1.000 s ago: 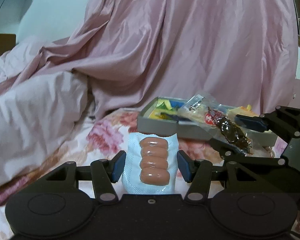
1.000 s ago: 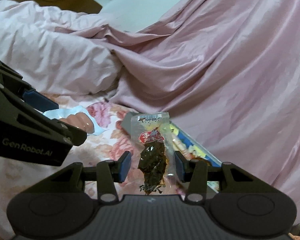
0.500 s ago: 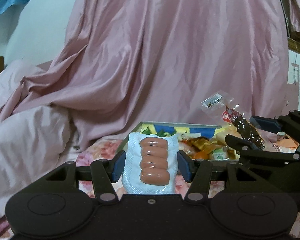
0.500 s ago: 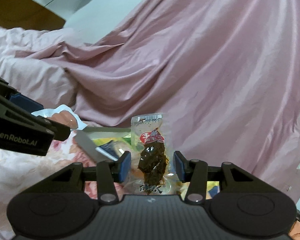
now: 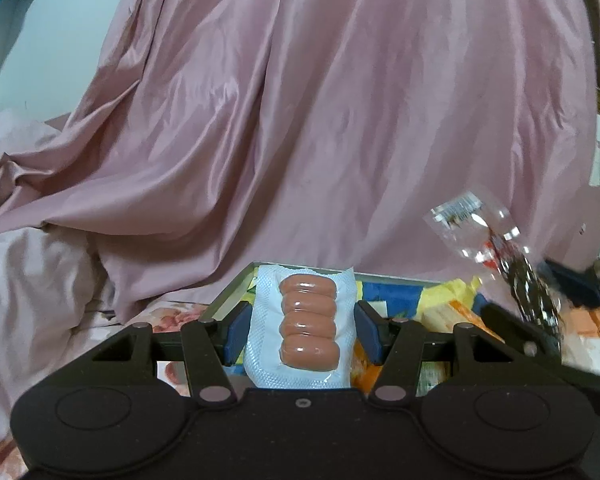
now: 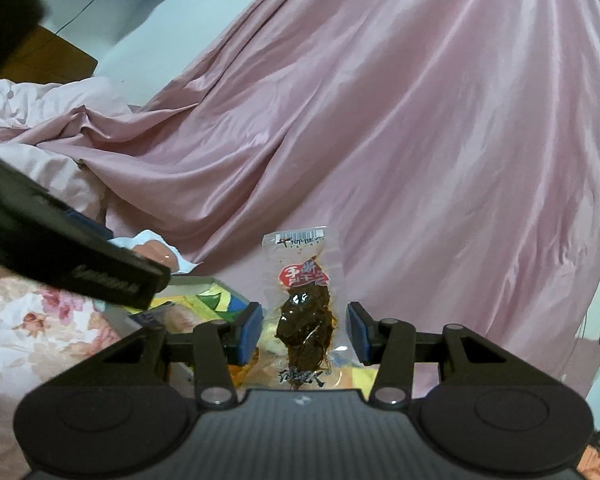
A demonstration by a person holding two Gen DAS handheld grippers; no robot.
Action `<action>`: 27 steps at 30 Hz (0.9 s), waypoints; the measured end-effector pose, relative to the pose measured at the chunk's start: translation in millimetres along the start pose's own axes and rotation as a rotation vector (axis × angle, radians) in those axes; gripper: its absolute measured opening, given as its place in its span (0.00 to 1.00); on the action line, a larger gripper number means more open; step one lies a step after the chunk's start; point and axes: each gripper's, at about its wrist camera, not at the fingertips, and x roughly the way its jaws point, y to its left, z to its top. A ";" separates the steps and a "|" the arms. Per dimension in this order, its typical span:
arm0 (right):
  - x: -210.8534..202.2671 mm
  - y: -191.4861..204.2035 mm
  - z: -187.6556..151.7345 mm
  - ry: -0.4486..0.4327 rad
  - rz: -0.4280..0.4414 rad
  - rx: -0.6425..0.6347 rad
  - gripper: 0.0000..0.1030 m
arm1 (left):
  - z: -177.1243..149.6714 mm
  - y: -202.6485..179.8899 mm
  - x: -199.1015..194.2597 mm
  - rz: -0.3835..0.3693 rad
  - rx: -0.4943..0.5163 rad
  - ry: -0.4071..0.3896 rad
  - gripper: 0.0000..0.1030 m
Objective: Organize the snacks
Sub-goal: 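Lift sausage pack with left gripper while right carries meat packet to tray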
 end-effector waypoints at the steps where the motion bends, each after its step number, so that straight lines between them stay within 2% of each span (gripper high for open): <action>1: 2.5 -1.9 -1.3 0.000 -0.002 0.003 0.49 | 2.7 -0.1 5.1 0.001 -0.007 0.003 0.56; 9: 28.9 -6.7 -12.9 0.026 0.011 0.044 0.49 | 16.3 -7.9 44.5 -0.013 -0.007 0.064 0.56; 17: 54.8 -6.0 -24.8 0.048 0.042 0.055 0.49 | 21.9 -19.2 76.2 0.001 0.027 0.078 0.56; 27: 79.8 -7.1 -30.8 0.085 0.066 0.094 0.49 | 17.3 -27.3 98.5 0.018 0.015 0.122 0.56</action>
